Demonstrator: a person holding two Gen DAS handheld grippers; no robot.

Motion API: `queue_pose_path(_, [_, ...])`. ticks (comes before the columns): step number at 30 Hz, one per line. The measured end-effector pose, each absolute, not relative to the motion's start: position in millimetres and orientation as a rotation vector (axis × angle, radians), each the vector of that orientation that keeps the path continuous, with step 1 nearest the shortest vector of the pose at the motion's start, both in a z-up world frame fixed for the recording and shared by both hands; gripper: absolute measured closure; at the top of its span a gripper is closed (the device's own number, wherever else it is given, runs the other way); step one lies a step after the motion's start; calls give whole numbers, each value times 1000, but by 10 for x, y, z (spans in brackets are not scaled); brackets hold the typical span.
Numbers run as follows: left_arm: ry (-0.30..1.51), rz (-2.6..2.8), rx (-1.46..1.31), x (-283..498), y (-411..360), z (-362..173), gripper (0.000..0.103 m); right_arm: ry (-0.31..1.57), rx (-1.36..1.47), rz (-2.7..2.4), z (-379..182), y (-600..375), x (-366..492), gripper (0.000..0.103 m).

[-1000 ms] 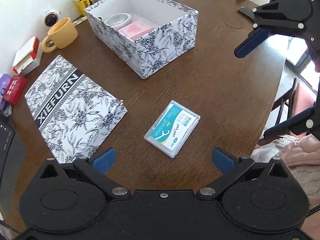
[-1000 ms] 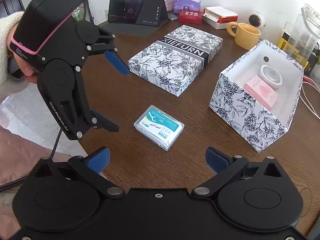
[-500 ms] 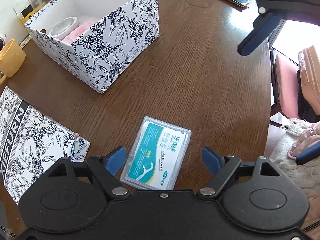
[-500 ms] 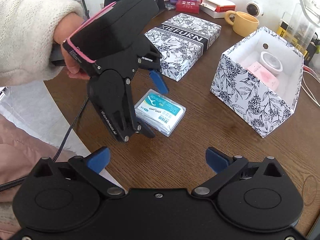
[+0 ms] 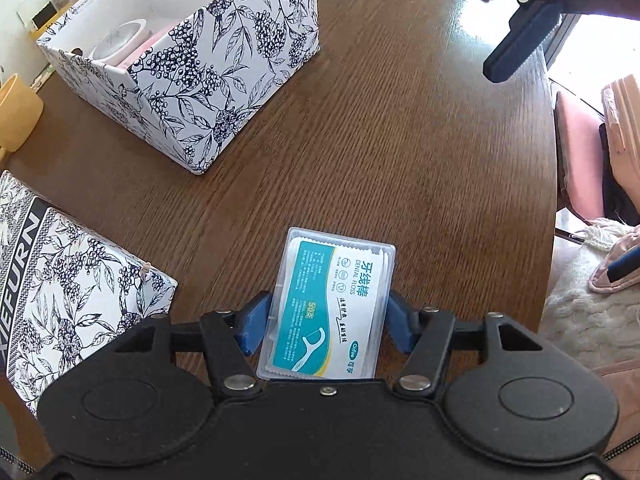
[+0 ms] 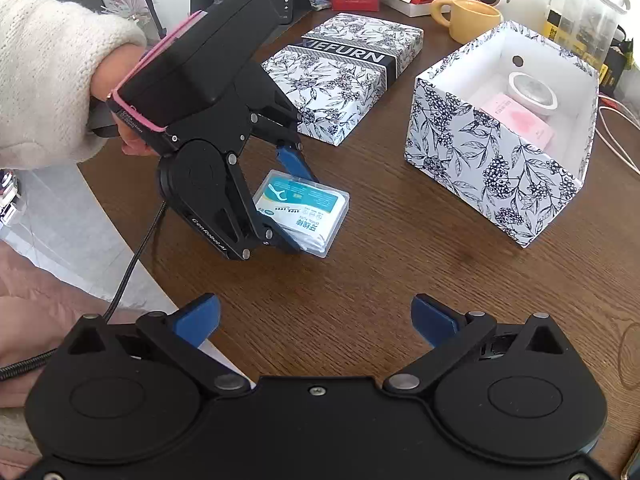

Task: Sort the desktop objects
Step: 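Close the left gripper on the clear dental floss box and lift it, then lower the floss box into the storage box beside the pink box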

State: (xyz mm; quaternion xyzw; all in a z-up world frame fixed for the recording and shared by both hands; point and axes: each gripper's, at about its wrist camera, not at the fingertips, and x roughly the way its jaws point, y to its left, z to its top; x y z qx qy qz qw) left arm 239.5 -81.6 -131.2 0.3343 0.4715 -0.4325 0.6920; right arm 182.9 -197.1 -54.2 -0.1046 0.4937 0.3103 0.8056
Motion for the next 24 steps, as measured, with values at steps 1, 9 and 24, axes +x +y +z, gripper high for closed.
queue_pose_path(1, [1060, -956, 717, 2408, -800, -1299, 44, 1056, -222, 665, -544, -1975, 1840, 0])
queue_pose_path(9, [982, -971, 581, 2587, -877, -706, 44, 1031, -203, 670, -508, -2062, 1897, 0])
queue_pose_path(24, [741, -1129, 748, 3417, -1988, 84, 44, 945, 20, 591, -219, -2560, 2230, 0])
